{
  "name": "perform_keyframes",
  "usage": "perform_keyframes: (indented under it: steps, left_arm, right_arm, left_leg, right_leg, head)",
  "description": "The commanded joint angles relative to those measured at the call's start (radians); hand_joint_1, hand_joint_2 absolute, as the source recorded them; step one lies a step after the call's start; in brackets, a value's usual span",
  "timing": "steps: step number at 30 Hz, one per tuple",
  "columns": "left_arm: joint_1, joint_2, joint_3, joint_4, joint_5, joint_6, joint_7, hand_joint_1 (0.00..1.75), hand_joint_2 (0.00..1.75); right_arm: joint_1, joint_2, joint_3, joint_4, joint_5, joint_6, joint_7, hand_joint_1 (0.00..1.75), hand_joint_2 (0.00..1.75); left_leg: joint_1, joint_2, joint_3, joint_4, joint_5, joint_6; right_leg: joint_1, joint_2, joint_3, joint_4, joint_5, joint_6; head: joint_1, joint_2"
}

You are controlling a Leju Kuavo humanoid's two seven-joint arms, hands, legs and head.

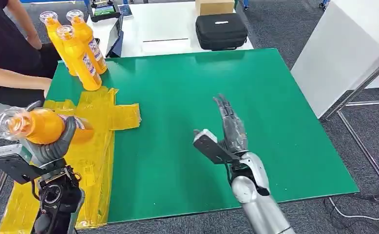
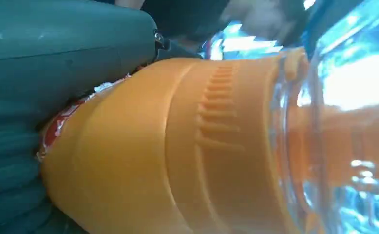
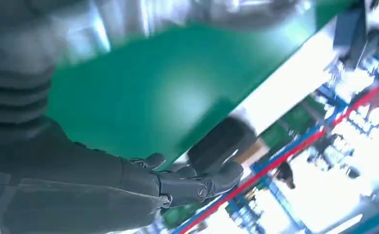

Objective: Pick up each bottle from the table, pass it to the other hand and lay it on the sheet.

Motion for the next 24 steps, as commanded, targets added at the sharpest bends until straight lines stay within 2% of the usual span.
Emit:
perform_keyframes:
  steps: [1, 2, 3, 4, 5, 6, 7, 8, 10, 11, 12, 15, 17, 19, 20, 24]
  left_arm:
    - [-0.044, 0.020, 0.008, 0.119, -0.198, 0.141, -0.028, 1.75, 1.75]
    - [-0.044, 0.020, 0.008, 0.119, -0.198, 0.141, -0.028, 1.75, 1.75]
    - [-0.065, -0.097, 0.195, 0.138, -0.575, 0.141, -0.048, 1.75, 1.75]
    - [-0.094, -0.179, 0.360, 0.120, -0.920, 0.141, -0.085, 1.75, 1.75]
    - [-0.114, -0.216, 0.413, 0.119, -1.130, 0.141, -0.073, 1.75, 1.75]
    - [-0.122, -0.186, 0.392, 0.187, -1.342, 0.141, 0.033, 1.75, 1.75]
    - [-0.133, -0.127, 0.302, 0.299, -1.531, 0.141, 0.204, 1.75, 1.75]
    - [-0.152, 0.086, -0.036, 0.400, -1.531, 0.141, 0.574, 1.75, 1.75]
    - [-0.246, 0.120, -0.243, 0.654, -1.531, 0.139, 0.712, 1.75, 1.75]
    - [-0.246, 0.120, -0.243, 0.654, -1.531, 0.139, 0.712, 1.75, 1.75]
    - [-0.276, 0.088, -0.293, 0.742, -1.528, 0.116, 0.742, 1.75, 1.75]
    - [-0.294, 0.061, -0.296, 0.834, -1.531, 0.052, 0.711, 1.75, 1.75]
    - [-0.294, 0.062, -0.291, 0.853, -1.528, 0.070, 0.704, 1.75, 1.75]
    - [-0.315, 0.059, -0.277, 0.927, -1.515, -0.040, 0.690, 1.75, 1.75]
    - [-0.329, 0.058, -0.268, 0.963, -1.499, -0.062, 0.666, 1.75, 1.75]
    - [-0.346, 0.056, -0.264, 1.003, -1.490, -0.061, 0.650, 1.75, 1.75]
  right_arm:
    - [0.056, -0.045, -0.108, -0.106, -0.018, 0.001, -0.023, 0.00, 0.00]
    - [0.056, -0.045, -0.108, -0.106, -0.018, 0.001, -0.023, 0.00, 0.00]
    - [0.056, -0.033, -0.116, -0.108, -0.019, 0.003, -0.024, 0.00, 0.00]
    - [0.056, -0.028, -0.118, -0.111, -0.020, 0.015, -0.025, 0.00, 0.00]
    - [0.054, -0.024, -0.120, -0.114, -0.025, 0.024, -0.027, 0.00, 0.00]
    - [0.049, -0.024, -0.120, -0.115, -0.032, 0.031, -0.024, 0.00, 0.00]
    - [0.039, -0.028, -0.120, -0.111, -0.034, 0.033, -0.021, 0.00, 0.00]
    - [0.026, -0.031, -0.121, -0.103, -0.045, 0.040, -0.016, 0.00, 0.00]
    - [0.005, -0.036, -0.119, -0.088, -0.057, 0.052, -0.013, 0.00, 0.00]
    - [0.005, -0.036, -0.119, -0.088, -0.057, 0.052, -0.013, 0.00, 0.00]
    - [-0.007, -0.034, -0.120, -0.078, -0.067, 0.062, -0.012, 0.00, 0.00]
    - [0.003, -0.034, -0.110, -0.085, -0.076, 0.075, -0.017, 0.00, 0.00]
    - [0.011, -0.035, -0.105, -0.089, -0.076, 0.075, -0.018, 0.00, 0.00]
    - [0.008, -0.035, -0.092, -0.085, -0.082, 0.084, -0.022, 0.00, 0.00]
    - [0.002, -0.035, -0.086, -0.081, -0.085, 0.088, -0.021, 0.00, 0.00]
    - [-0.002, -0.039, -0.080, -0.080, -0.088, 0.092, -0.017, 0.00, 0.00]
  left_leg:
    - [0.000, 0.001, 0.005, 0.000, -0.002, -0.002]
    - [0.000, 0.002, 0.007, 0.000, -0.003, -0.002]
    - [0.000, 0.003, 0.010, 0.001, -0.004, -0.003]
    - [0.000, 0.003, 0.007, 0.000, -0.003, -0.002]
    - [0.000, 0.004, 0.008, 0.001, -0.003, -0.002]
    - [0.001, 0.003, 0.004, 0.002, -0.002, -0.002]
    - [0.001, 0.004, 0.007, 0.002, -0.003, -0.002]
    - [0.000, 0.003, 0.006, -0.001, 0.000, -0.002]
    - [-0.001, 0.001, 0.012, -0.003, 0.000, -0.002]
    - [-0.001, -0.006, 0.007, -0.003, 0.003, -0.001]
    - [-0.001, -0.008, 0.009, -0.003, 0.003, -0.002]
    - [-0.001, 0.002, 0.006, -0.002, 0.002, -0.002]
    - [-0.001, 0.003, 0.005, -0.001, 0.003, -0.001]
    - [0.000, 0.005, 0.009, 0.000, 0.000, -0.002]
    - [0.000, 0.006, 0.006, -0.001, 0.001, -0.001]
    - [0.000, 0.008, 0.007, 0.000, 0.000, -0.002]
  right_leg:
    - [0.001, -0.002, 0.005, 0.000, -0.002, -0.001]
    - [0.001, -0.002, 0.007, 0.000, -0.003, -0.001]
    - [0.001, -0.002, 0.010, 0.000, -0.005, -0.001]
    - [0.001, -0.001, 0.007, 0.000, -0.003, -0.001]
    - [0.001, -0.001, 0.008, 0.000, -0.003, -0.001]
    - [0.002, 0.000, 0.004, 0.001, -0.002, -0.001]
    - [0.002, -0.001, 0.007, 0.001, -0.004, -0.001]
    - [0.001, -0.001, 0.005, 0.000, -0.001, -0.001]
    - [0.000, -0.003, 0.012, -0.002, -0.003, -0.001]
    - [-0.001, -0.009, 0.008, -0.001, -0.002, -0.001]
    - [0.000, -0.012, 0.010, -0.001, -0.003, -0.001]
    - [-0.001, -0.002, 0.003, -0.001, 0.002, -0.004]
    - [0.000, -0.002, 0.003, -0.001, 0.003, -0.005]
    - [0.002, 0.000, 0.009, -0.001, 0.001, -0.005]
    - [0.001, 0.001, 0.005, 0.000, 0.002, -0.005]
    - [0.001, 0.003, 0.005, 0.000, 0.002, -0.005]
  head:
    - [0.000, 0.000]
    - [-0.001, 0.000]
    - [0.000, 0.000]
    - [0.000, 0.000]
    - [0.000, 0.000]
    - [0.000, 0.000]
    - [-0.001, 0.000]
    - [0.000, 0.000]
    - [0.001, 0.000]
    - [0.000, 0.000]
    - [0.000, 0.000]
    - [-0.001, 0.000]
    - [0.000, 0.000]
    - [-0.001, 0.000]
    - [0.000, 0.000]
    - [0.000, 0.000]
